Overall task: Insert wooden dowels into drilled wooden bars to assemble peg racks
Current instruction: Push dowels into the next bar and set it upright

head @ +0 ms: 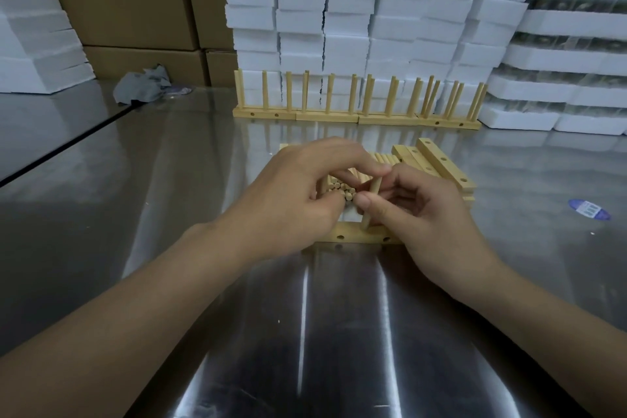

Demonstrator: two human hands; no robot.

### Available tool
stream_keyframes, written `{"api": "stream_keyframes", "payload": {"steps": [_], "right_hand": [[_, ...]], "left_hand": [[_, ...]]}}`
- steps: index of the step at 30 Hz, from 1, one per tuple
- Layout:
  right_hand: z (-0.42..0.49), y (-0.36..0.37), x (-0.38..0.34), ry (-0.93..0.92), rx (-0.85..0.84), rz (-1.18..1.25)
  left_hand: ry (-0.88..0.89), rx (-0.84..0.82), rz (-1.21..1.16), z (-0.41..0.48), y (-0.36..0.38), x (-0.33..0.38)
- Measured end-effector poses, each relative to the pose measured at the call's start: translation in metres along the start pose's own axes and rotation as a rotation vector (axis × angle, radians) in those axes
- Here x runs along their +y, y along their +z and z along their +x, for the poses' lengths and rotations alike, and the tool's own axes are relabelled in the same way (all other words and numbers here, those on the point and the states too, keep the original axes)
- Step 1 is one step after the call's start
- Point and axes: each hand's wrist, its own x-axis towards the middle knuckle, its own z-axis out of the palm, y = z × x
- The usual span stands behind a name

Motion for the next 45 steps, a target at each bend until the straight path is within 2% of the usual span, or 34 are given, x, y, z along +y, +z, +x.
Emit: {"api": "stream_keyframes", "payload": {"steps": [6, 13, 18, 21, 27, 31, 33, 35, 38, 41, 45], "right_hand": [[-0.004, 0.001, 0.000, 0.000, -0.035, 0.088], [0.002, 0.007, -0.003, 0.007, 0.049, 0.009], [-0.003, 0.005, -0.002, 0.034, 0.032, 0.083], [-0.006, 0.004, -0.001, 0.022, 0.002, 0.046], [-0.001, 0.007, -0.004, 0.057, 0.092, -0.010], [-0.003, -0.003, -0.012, 0.064, 0.037, -0.079], [-0.003, -0.015, -0.013, 0.078, 0.065, -0.122], [-0.002, -0.027, -0.010, 0.091, 0.134, -0.170], [0.003, -0.038, 0.001, 0.121, 0.178, -0.441], [0.009, -0.037, 0.007, 0.095, 0.074, -0.790], [0.019, -0.029, 0.007, 0.071, 0.023, -0.922]], "left_hand": [[-0.016, 0.009, 0.000, 0.001, 0.001, -0.002], [-0.096, 0.028, -0.090, 0.000, 0.006, -0.001], [-0.088, 0.033, -0.099, 0.000, 0.006, 0.000], [-0.084, 0.033, -0.083, -0.001, 0.006, 0.000], [-0.085, 0.043, -0.084, 0.001, 0.007, -0.001], [-0.050, 0.044, -0.112, -0.001, 0.005, -0.002], [-0.044, 0.137, -0.173, 0.000, 0.005, -0.001], [-0.056, 0.297, -0.259, 0.003, 0.002, 0.000], [-0.123, 0.512, -0.386, 0.007, -0.002, -0.003], [-0.257, 0.605, -0.410, 0.008, -0.006, -0.010], [-0.352, 0.647, -0.392, 0.008, -0.008, -0.018]]}}
